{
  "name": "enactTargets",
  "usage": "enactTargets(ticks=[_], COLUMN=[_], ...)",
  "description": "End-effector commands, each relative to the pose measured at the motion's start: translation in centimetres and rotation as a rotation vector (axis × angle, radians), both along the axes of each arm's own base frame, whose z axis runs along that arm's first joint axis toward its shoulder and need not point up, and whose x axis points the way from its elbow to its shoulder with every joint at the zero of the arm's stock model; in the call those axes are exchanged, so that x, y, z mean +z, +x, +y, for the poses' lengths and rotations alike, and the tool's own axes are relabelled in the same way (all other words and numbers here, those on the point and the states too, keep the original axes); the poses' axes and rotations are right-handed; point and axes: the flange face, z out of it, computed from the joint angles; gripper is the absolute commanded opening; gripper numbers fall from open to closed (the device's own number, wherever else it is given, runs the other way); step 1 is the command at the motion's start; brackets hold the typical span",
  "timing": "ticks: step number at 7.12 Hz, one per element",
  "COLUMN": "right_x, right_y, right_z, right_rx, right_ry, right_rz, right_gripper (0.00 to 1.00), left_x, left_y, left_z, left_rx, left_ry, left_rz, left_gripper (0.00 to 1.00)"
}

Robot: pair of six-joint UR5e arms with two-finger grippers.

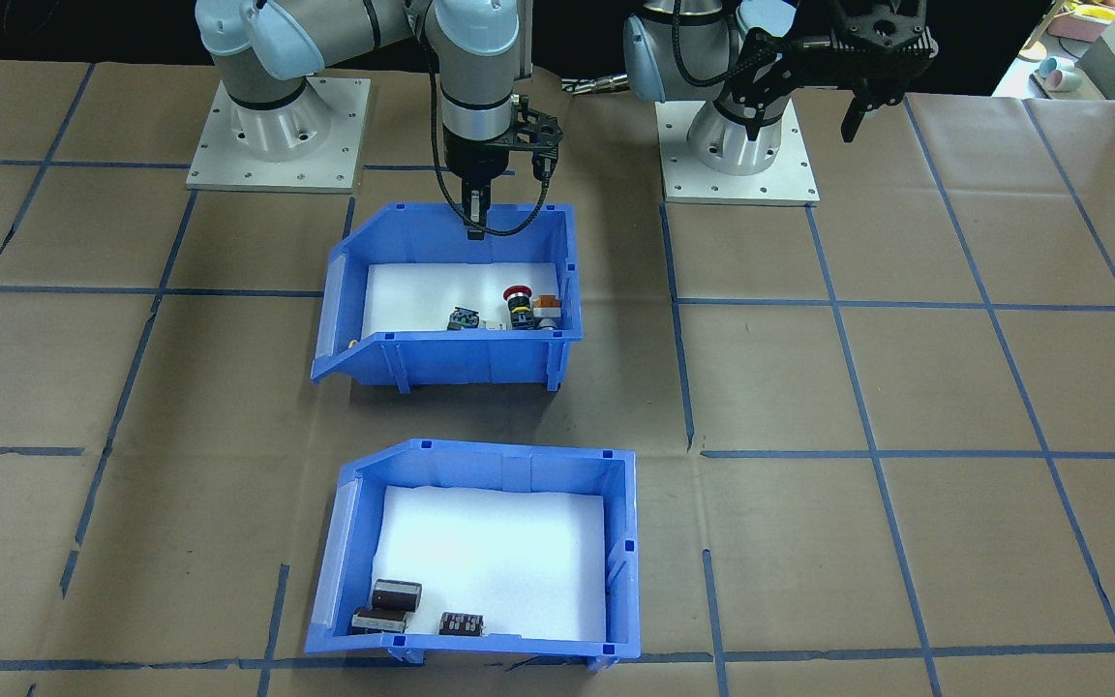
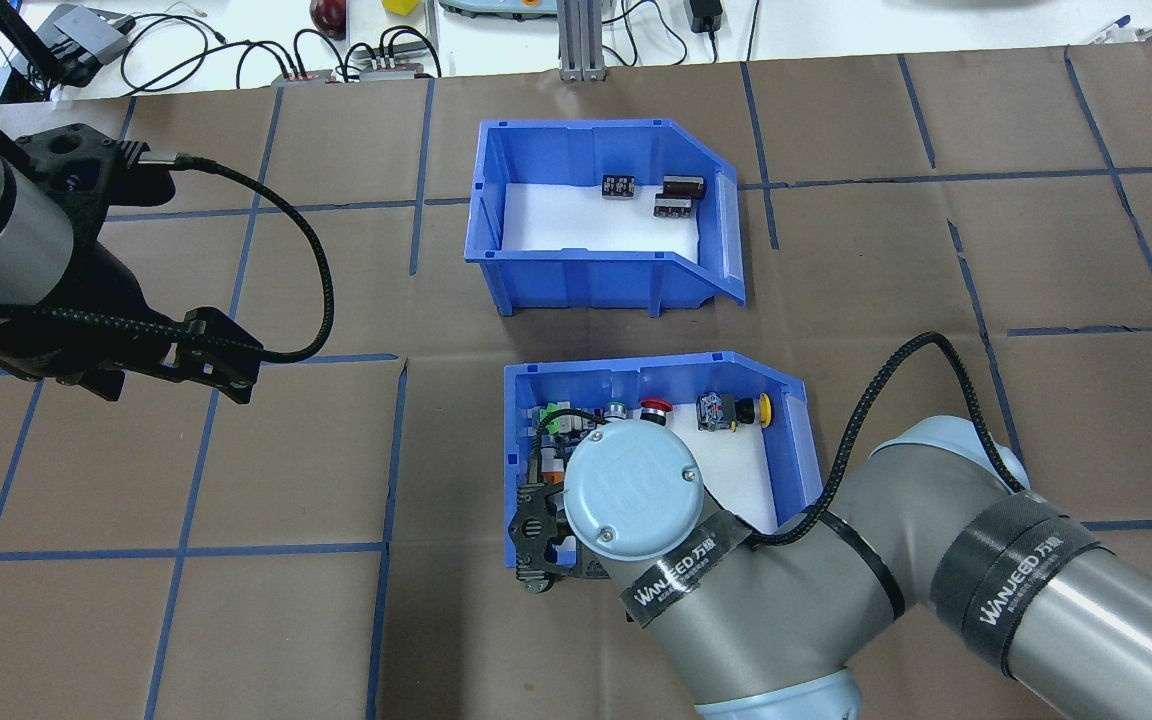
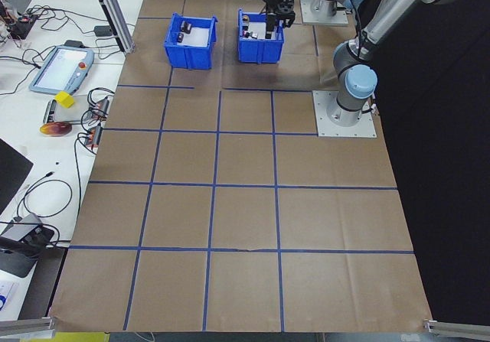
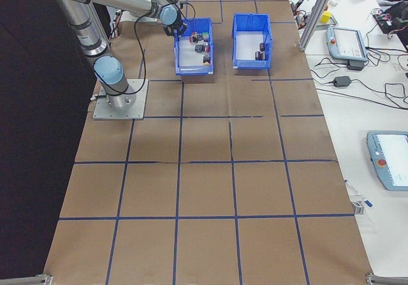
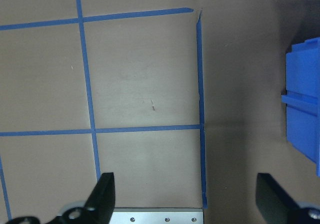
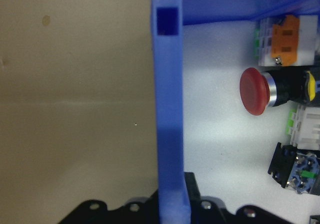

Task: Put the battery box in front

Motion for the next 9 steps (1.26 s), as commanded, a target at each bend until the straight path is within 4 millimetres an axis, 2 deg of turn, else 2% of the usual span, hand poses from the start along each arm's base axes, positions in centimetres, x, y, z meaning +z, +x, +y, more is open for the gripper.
enactTargets(ticks=[1,2,3,4,6,7,8,9], right_x=[0.2,0.3,0.7,2.0,6.0,8.2,9.1,9.7], right_y=[0.0,0.0,-0.1,0.3,0.6,-0.4,-2.8,-6.1], right_z=[0.1,0.0,-0.3,-1.4,-2.6,-2.8,-4.6,-7.3], right_rx=[-0.008,-0.012,-0.018,-0.023,-0.061,-0.090,-0.159,-0.261], right_ry=[-0.002,0.001,-0.006,-0.027,0.006,0.013,0.016,0.012], right_rz=[-0.007,-0.015,-0.016,-0.022,-0.002,0.006,0.007,-0.007], right_gripper=[0.59,1.00,1.00,1.00,1.00,1.00,1.00,1.00], left_x=[0.7,0.7,1.0,0.7,0.5,0.5,0.5,0.4], left_y=[-0.1,-0.1,-0.1,-0.1,-0.3,-0.3,-0.3,-0.3], left_z=[1.5,1.7,2.1,1.9,2.1,2.2,2.2,2.2], left_rx=[0.036,0.038,0.035,0.035,0.032,0.032,0.033,0.032], left_ry=[-0.025,-0.015,-0.020,-0.011,0.001,0.004,0.004,0.005], left_rz=[0.001,0.002,-0.001,0.001,0.007,0.007,0.008,0.008], left_gripper=[1.00,1.00,1.00,1.00,1.00,1.00,1.00,1.00])
